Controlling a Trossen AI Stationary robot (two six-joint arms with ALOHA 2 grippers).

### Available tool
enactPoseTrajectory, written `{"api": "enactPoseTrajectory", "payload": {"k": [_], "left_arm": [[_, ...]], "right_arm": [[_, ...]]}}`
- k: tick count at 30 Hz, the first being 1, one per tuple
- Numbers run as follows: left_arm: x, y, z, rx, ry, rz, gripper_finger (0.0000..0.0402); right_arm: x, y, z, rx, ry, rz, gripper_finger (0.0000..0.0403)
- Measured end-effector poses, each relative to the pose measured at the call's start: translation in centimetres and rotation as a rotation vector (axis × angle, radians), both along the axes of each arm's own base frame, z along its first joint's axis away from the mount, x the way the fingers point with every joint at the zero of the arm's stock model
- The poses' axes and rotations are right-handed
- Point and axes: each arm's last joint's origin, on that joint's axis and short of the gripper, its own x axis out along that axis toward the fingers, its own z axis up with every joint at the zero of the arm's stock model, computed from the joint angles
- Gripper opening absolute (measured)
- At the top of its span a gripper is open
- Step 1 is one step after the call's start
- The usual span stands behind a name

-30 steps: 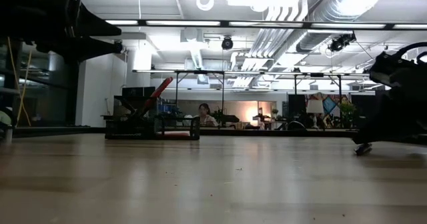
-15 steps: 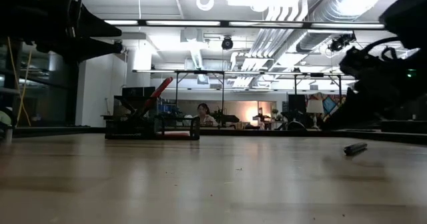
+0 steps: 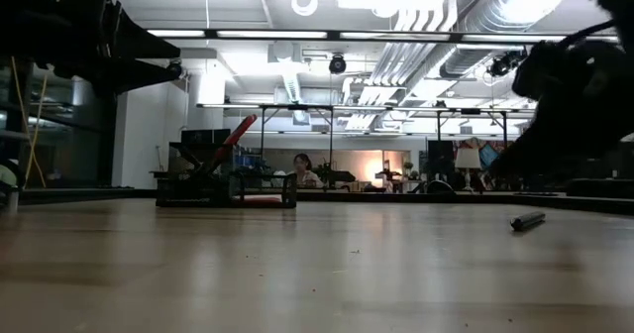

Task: Pick and place office supplies into organizer
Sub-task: Put the black pen into the desk organizer

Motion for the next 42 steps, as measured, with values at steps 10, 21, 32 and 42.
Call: {"api": "enactPoseTrajectory", "payload": {"k": [10,21,32,42], "left_arm": [[0.0,0.0,0.0,0.001,0.001,0.0,0.0266],[0.0,0.0,0.0,0.0,-0.001,0.0,0.0266],[0.0,0.0,0.0,0.0,-0.001,0.0,0.0266],[0.0,0.0,0.0,0.0,-0.002,0.0,0.0266]], "right_arm": [[-2.9,0.7,-0.1,0.186,0.113,-0.155,0.0],[-5.3,-0.4,-0.1,0.205,0.168,-0.334,0.0],[-5.5,-2.3,-0.8,0.163,0.29,-0.446,0.0],[-3.6,-3.6,-0.9,0.181,0.283,-0.452,0.0]]}}
